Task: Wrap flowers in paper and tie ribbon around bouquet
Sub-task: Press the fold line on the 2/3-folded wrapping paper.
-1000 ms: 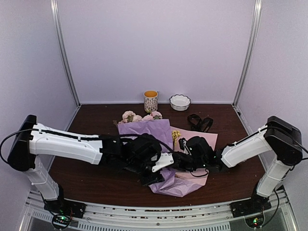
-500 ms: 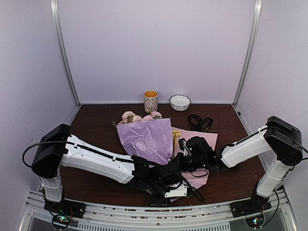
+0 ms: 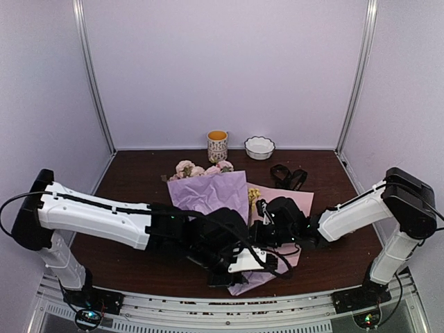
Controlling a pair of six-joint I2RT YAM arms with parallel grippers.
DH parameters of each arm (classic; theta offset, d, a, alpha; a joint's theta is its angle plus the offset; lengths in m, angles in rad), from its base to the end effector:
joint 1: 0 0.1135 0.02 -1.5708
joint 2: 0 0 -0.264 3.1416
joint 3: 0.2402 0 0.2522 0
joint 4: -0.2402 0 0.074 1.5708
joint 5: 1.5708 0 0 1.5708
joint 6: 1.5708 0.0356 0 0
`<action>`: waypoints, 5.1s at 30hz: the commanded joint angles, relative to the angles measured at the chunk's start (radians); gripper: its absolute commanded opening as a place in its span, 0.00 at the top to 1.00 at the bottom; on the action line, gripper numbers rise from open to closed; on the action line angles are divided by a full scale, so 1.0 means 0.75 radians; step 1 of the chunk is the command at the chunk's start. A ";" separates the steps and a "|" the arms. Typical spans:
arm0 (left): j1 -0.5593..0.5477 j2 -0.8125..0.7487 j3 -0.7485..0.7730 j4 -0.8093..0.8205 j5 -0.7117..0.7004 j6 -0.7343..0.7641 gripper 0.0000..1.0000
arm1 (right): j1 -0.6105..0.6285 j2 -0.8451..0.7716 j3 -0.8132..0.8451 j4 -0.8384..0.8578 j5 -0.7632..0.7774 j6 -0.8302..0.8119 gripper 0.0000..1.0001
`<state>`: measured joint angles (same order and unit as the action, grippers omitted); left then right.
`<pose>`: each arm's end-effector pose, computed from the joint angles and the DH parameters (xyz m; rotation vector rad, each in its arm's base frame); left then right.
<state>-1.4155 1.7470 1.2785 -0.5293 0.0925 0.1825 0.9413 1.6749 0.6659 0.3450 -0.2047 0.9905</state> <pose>0.0542 -0.3673 0.2244 1.9402 1.8373 -0.5560 0.1793 0.2584 0.1336 -0.0645 2.5401 1.1653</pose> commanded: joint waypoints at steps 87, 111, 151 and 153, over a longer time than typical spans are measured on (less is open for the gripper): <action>1.441 0.097 -0.549 1.107 0.396 -0.881 0.11 | 0.028 -0.008 0.058 -0.152 0.046 -0.115 1.00; 1.442 0.143 -0.593 1.290 0.443 -0.962 1.00 | 0.040 -0.016 0.084 -0.088 -0.070 -0.198 0.93; 1.445 0.115 -0.513 1.091 0.314 -0.826 1.00 | 0.303 -0.289 -0.218 -0.246 -0.049 -0.049 1.00; 1.452 0.115 -0.481 1.037 0.288 -0.805 1.00 | 0.304 -0.273 -0.246 -0.191 -0.090 -0.031 1.00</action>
<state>-0.3439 1.8713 0.8562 0.3019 0.3981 -0.4858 1.1652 1.4734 0.5308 0.1867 -0.2455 0.9501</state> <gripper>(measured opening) 0.023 0.006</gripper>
